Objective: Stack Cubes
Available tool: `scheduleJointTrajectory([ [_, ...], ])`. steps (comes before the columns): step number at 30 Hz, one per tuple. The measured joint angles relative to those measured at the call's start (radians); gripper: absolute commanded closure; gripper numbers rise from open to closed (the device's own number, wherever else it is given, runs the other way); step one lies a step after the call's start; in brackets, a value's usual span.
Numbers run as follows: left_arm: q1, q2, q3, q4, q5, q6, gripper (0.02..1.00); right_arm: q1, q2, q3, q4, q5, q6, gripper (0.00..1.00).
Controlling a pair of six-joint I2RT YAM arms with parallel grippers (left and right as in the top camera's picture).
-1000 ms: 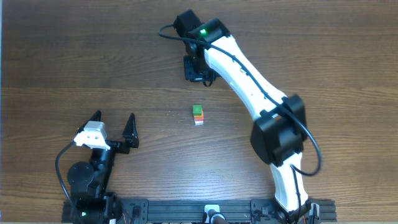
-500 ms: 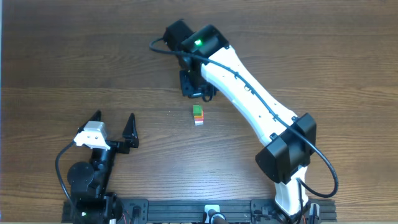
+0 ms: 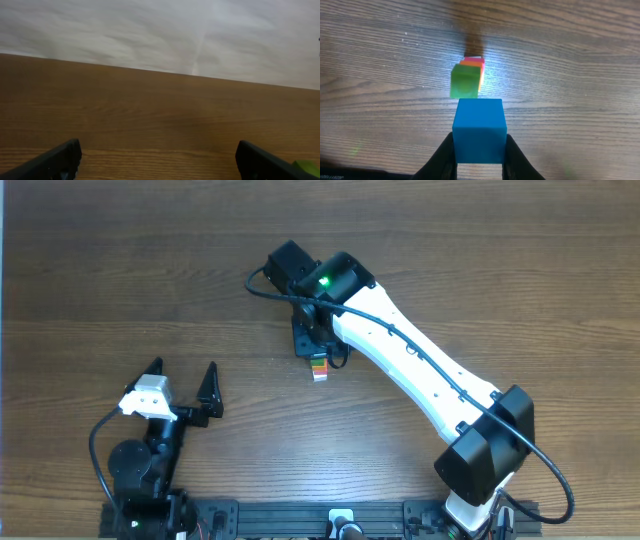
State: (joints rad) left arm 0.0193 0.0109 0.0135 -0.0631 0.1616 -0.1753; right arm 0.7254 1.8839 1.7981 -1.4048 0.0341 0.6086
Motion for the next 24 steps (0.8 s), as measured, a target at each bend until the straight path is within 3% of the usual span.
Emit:
scheduleJointTrajectory([
  [24, 0.000, 0.000, 0.000, 0.000, 0.000, 0.000, 0.018, 0.028, 0.025, -0.004, 0.034, -0.036, 0.039, 0.989],
])
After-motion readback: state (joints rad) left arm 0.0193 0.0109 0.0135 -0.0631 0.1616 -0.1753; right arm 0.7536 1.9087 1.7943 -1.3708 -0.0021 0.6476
